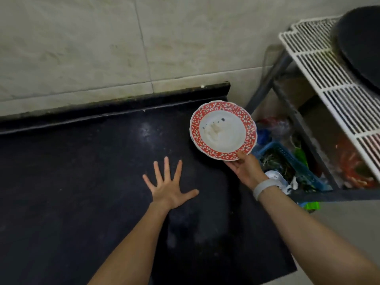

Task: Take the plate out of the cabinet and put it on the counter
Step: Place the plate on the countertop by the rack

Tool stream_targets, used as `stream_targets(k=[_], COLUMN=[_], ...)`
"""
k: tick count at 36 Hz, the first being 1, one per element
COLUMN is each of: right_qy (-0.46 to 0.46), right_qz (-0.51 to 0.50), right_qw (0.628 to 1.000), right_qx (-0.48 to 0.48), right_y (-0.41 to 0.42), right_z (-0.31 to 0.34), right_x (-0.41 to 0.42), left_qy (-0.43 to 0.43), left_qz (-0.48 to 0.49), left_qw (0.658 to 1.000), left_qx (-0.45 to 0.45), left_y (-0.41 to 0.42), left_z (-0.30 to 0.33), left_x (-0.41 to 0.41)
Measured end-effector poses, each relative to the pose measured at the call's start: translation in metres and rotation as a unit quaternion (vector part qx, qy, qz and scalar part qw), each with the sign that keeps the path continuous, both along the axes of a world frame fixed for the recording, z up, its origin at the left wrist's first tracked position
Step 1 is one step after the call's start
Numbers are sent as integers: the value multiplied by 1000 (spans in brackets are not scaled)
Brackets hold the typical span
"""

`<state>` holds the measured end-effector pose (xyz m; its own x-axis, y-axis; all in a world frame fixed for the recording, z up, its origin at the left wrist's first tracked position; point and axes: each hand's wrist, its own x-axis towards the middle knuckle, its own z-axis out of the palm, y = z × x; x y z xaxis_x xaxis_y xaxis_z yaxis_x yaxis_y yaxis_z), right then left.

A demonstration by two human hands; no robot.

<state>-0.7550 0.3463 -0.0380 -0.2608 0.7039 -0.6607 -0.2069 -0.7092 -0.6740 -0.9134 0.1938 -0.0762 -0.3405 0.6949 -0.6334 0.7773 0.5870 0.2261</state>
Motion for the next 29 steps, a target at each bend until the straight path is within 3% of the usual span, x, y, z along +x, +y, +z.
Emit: stream_targets(k=[20, 25, 29], right_qy=[54, 1, -109], right_qz=[33, 92, 170], right_qw=[996, 995, 978], right_qx=[-59, -37, 52], right_y=[42, 14, -29], right_z=[-2, -3, -4], right_x=[-21, -6, 14], left_qy=[9, 12, 36], left_qz=[15, 32, 62], left_qw=[1000, 999, 994], left_qx=[-8, 12, 83], left_y=[2, 1, -6], left_z=[-1, -4, -4], left_x=[0, 0, 7])
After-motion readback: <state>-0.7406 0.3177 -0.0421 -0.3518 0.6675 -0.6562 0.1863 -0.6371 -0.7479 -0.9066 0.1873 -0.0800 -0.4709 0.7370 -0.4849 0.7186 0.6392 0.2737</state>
